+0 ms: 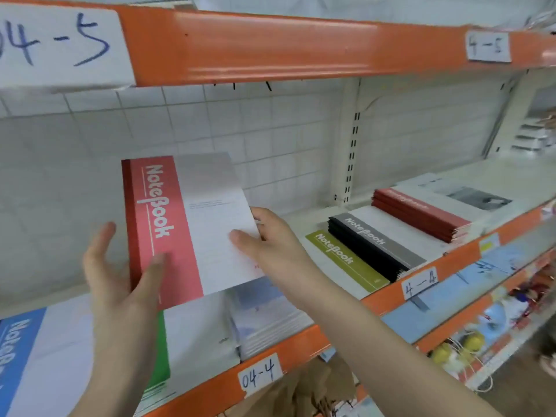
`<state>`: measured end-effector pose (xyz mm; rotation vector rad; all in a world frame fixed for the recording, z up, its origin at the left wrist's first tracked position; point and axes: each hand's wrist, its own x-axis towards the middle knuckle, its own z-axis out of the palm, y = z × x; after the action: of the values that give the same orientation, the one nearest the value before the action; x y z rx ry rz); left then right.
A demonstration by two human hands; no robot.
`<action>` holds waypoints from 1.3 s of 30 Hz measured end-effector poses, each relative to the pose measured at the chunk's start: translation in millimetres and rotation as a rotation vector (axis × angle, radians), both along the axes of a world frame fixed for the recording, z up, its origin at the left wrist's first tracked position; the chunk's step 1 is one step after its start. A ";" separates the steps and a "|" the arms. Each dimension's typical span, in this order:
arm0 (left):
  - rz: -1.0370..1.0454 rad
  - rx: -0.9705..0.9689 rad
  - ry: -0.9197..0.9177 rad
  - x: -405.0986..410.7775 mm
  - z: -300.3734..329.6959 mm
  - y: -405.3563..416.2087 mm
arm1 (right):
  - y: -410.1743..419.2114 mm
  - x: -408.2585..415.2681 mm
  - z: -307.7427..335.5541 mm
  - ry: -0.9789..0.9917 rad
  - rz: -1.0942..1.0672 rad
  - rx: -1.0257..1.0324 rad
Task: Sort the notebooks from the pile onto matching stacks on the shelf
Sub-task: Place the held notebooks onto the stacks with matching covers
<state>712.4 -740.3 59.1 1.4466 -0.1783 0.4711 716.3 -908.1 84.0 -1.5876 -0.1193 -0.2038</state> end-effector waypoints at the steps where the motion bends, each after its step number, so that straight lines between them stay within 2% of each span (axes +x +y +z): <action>1: -0.069 0.014 0.030 0.5 -0.9 -15.8 | -18.2 -1.6 -1.5 -0.014 -0.050 0.003; 5: -0.309 0.167 0.132 8.9 -0.3 -74.1 | -91.6 -8.1 -8.8 -0.070 -0.223 -0.066; 8: -0.378 0.270 0.175 8.0 0.2 -119.6 | -145.0 -14.6 -10.1 -0.080 -0.319 -0.081; 14: -0.383 0.440 0.125 11.4 -9.2 -206.3 | -247.2 -21.7 -14.6 -0.081 -0.426 -0.093; 19: -0.454 0.503 0.117 8.8 -6.9 -296.5 | -324.1 -23.3 -18.1 -0.088 -0.404 -0.120; 24: -0.433 0.623 0.059 20.0 -9.8 -367.3 | -410.1 -10.1 -21.5 -0.087 -0.537 -0.143; 28: -0.387 0.741 0.039 28.8 -22.5 -399.4 | -462.6 13.7 -27.5 -0.030 -0.548 -0.305; 32: -0.354 0.845 0.022 26.3 -34.1 -418.3 | -492.1 36.6 -44.5 0.131 -0.411 -0.611; 34: -0.353 0.880 0.022 23.1 -37.5 -427.4 | -498.5 42.5 -54.9 0.170 -0.422 -0.716; 36: -0.355 0.899 0.015 21.6 -41.2 -436.0 | -499.7 45.9 -64.9 0.192 -0.452 -0.782; 39: -0.321 0.927 0.010 24.4 -48.8 -447.7 | -495.5 46.5 -75.2 0.200 -0.450 -0.746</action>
<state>736.8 -1188.0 10.3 2.2668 -0.6743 0.0968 762.8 -1403.6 8.8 -2.3578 0.3639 -0.3766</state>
